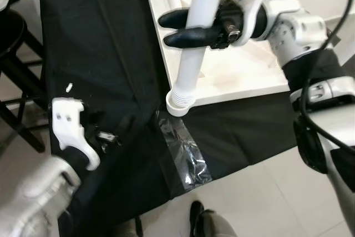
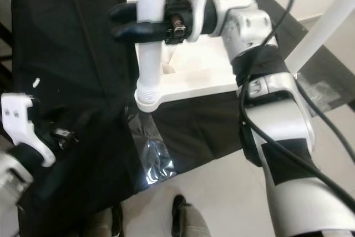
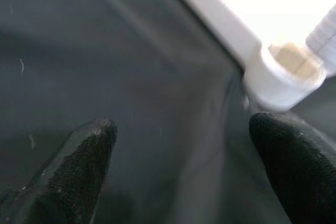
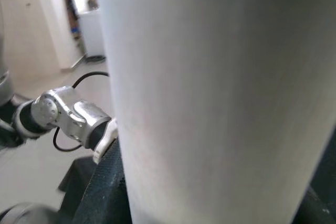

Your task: Building children table

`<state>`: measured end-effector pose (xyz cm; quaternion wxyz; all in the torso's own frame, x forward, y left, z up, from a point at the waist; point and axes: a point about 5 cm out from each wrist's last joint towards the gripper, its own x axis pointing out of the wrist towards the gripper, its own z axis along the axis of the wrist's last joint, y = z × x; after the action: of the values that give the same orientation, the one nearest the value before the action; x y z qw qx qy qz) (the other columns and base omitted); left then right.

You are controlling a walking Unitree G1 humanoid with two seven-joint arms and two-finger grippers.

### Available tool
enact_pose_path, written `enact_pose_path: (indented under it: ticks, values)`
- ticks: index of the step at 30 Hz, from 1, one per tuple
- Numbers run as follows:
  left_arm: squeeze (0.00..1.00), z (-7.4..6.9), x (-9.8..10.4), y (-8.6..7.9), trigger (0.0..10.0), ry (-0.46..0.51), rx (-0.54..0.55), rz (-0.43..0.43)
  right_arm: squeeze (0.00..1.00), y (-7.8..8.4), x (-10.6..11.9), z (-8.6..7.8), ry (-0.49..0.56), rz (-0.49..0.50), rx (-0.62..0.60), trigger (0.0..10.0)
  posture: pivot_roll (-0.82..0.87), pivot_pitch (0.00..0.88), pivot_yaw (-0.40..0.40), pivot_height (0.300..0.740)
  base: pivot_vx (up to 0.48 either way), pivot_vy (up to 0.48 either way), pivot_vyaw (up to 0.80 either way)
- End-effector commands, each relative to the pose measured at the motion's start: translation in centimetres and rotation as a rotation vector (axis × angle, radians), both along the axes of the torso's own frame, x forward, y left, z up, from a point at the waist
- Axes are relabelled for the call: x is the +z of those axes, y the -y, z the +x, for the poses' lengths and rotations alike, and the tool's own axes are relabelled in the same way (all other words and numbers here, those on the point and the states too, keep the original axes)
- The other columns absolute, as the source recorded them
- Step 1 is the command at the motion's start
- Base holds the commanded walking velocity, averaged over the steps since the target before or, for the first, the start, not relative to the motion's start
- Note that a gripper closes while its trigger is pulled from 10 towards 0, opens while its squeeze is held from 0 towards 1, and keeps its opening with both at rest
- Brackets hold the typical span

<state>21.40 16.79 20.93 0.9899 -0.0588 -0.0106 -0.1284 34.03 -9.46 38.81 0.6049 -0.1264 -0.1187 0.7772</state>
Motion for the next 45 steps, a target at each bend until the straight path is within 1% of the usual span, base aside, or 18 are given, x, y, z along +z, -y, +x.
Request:
enact_pose_path:
  ticks: [1,2,4,9,14,18,24,28,31,35,38,40,41,45]
  values:
    - [0.0,-0.8,-0.2,0.5,10.0,0.017,0.057,0.024,0.0,-0.3,0.5,-0.9,0.05,-0.001,0.061,8.3,0.04,0.447,-0.064,0.74,0.0,0.0,0.0]
    - [0.0,-1.3,-0.4,0.7,10.0,0.016,0.086,0.041,0.0,-0.7,0.5,-1.5,0.08,-0.01,0.091,10.0,0.03,0.46,-0.066,0.74,0.0,0.0,0.0]
    - [0.0,-1.9,-0.8,0.8,10.0,0.016,0.141,0.042,0.0,-1.1,0.6,-2.1,0.125,-0.028,0.121,10.0,0.03,0.472,-0.069,0.74,0.0,0.0,0.0]
    - [0.0,-2.4,-0.5,1.0,10.0,0.04,0.183,0.039,0.0,-1.2,0.4,-2.2,0.139,-0.05,0.124,10.0,0.02,0.5,-0.072,0.74,0.0,0.0,0.0]
    - [0.0,-2.3,0.3,0.9,10.0,0.077,0.213,0.043,0.0,-1.1,0.6,-2.2,0.139,-0.037,0.124,10.0,0.02,0.507,-0.075,0.74,0.0,0.0,0.0]
    - [0.0,-2.3,1.2,0.5,10.0,0.128,0.265,0.047,0.0,-1.1,0.6,-2.2,0.136,-0.025,0.13,10.0,0.02,0.519,-0.076,0.74,0.0,0.0,0.0]
    - [0.0,-2.2,2.0,0.5,10.0,0.159,0.28,0.045,0.0,-1.5,0.5,-2.0,0.134,-0.021,0.135,10.0,0.03,0.524,-0.077,0.74,0.0,0.0,0.0]
    - [0.0,-2.1,2.2,0.6,10.0,0.164,0.281,0.041,0.0,-1.8,0.5,-1.8,0.141,-0.028,0.132,10.0,0.03,0.522,-0.078,0.74,0.0,0.0,0.0]
    - [0.0,-2.1,2.3,0.7,10.0,0.166,0.283,0.034,0.0,-2.2,0.8,-1.4,0.148,-0.034,0.113,10.0,0.03,0.522,-0.078,0.74,0.0,0.0,0.0]
    - [0.0,-2.1,2.3,0.8,10.0,0.167,0.283,0.032,0.0,-2.2,1.0,-1.2,0.148,-0.041,0.105,10.0,0.02,0.518,-0.088,0.74,0.0,0.0,0.0]
    - [0.0,-2.1,2.3,0.8,10.0,0.166,0.283,0.03,0.0,-2.3,1.0,-1.2,0.139,-0.046,0.109,10.0,0.02,0.515,-0.092,0.74,0.0,0.0,0.0]
    - [0.0,-2.0,2.4,0.9,10.0,0.168,0.284,0.025,0.0,-2.4,0.9,-1.2,0.114,-0.054,0.117,10.0,0.01,0.515,-0.094,0.74,0.0,0.0,0.0]
    - [0.0,-2.0,2.4,0.9,10.0,0.171,0.287,0.021,0.0,-2.6,0.7,-1.3,0.085,-0.064,0.127,10.0,0.01,0.51,-0.098,0.74,0.0,0.0,0.0]
    - [0.0,-2.0,2.4,1.0,10.0,0.173,0.288,0.018,0.0,-2.8,0.5,-1.3,0.069,-0.073,0.137,10.0,0.01,0.507,-0.102,0.74,0.0,0.0,0.0]
